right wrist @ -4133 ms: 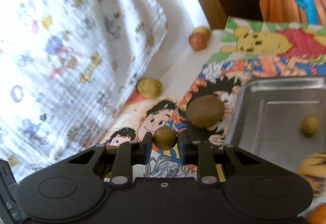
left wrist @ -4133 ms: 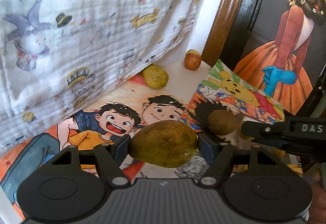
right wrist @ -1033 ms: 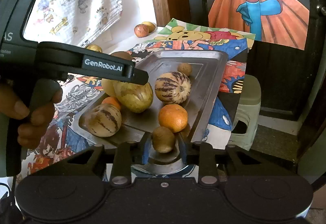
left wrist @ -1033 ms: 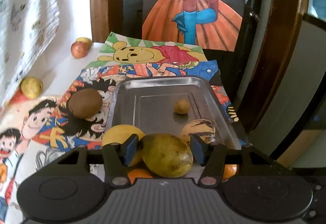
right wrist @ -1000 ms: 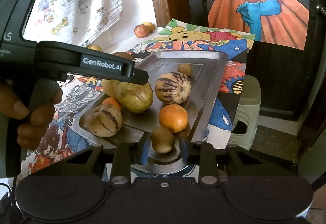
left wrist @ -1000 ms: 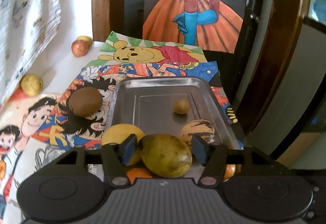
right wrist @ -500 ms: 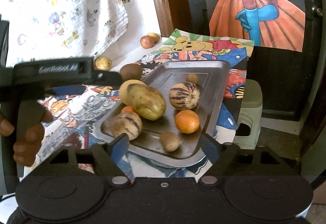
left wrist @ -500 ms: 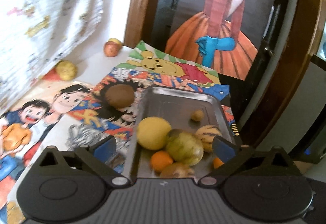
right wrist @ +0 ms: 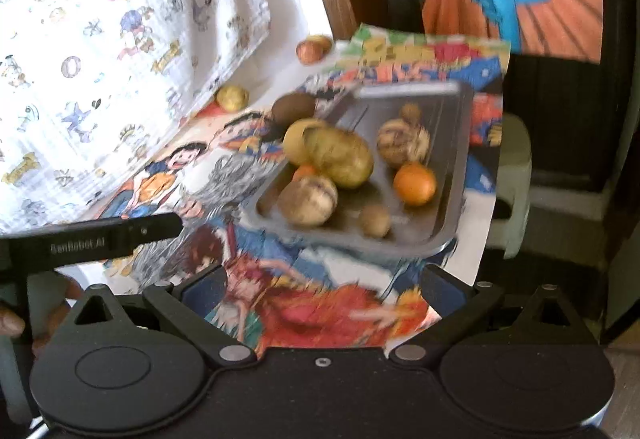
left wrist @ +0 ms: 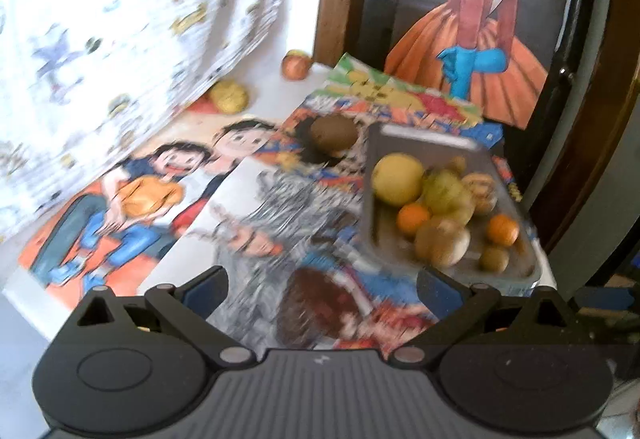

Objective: Organize fruits
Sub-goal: 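Withdraw both tools from the tray toward the remaining fruits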

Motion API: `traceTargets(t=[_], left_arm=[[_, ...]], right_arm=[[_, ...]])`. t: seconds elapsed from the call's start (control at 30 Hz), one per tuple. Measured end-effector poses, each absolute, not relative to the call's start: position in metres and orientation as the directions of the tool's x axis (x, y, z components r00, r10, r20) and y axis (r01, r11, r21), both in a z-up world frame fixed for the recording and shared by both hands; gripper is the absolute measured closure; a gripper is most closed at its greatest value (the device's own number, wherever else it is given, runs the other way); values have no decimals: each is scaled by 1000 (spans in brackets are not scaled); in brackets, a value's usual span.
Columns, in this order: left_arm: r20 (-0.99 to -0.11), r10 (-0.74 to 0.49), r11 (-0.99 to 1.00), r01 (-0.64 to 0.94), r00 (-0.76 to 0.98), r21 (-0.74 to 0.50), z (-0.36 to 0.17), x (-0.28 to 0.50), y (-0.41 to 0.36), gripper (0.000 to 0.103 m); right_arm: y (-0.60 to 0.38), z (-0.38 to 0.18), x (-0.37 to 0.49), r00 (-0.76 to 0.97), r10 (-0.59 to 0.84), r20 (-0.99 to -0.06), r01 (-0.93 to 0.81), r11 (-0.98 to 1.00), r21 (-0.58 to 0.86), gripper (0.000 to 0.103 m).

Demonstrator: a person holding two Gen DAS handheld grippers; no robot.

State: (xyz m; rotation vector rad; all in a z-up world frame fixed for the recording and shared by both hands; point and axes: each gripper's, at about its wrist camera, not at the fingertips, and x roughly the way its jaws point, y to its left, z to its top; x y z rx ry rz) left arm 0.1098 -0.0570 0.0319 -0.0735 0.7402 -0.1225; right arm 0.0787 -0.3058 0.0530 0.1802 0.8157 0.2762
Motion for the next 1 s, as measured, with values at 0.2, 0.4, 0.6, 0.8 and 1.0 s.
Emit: traceTargets(t=[0.2, 0.4, 0.6, 0.8, 1.0], left_arm=[[-703, -93, 995, 32, 705, -99, 24, 99, -36, 1], [-707, -58, 993, -34, 704, -116, 22, 98, -12, 1], [-710, -28, 989, -84, 704, -122, 22, 104, 7, 1], [-672, 26, 989, -119, 740, -93, 44, 120, 28, 1], [-570, 89, 991, -128, 817, -28, 90, 141, 42, 1]], right_arm=[[-296, 54, 78, 606, 293, -740, -151, 955, 255, 1], [-278, 59, 85, 592, 282, -755, -196, 959, 205, 1], [-259, 72, 100, 595, 298, -747, -251, 951, 180, 1], [-244, 107, 136, 602, 412, -684, -280, 911, 302, 1], [-229, 158, 192, 592, 545, -594, -291, 831, 473, 1]])
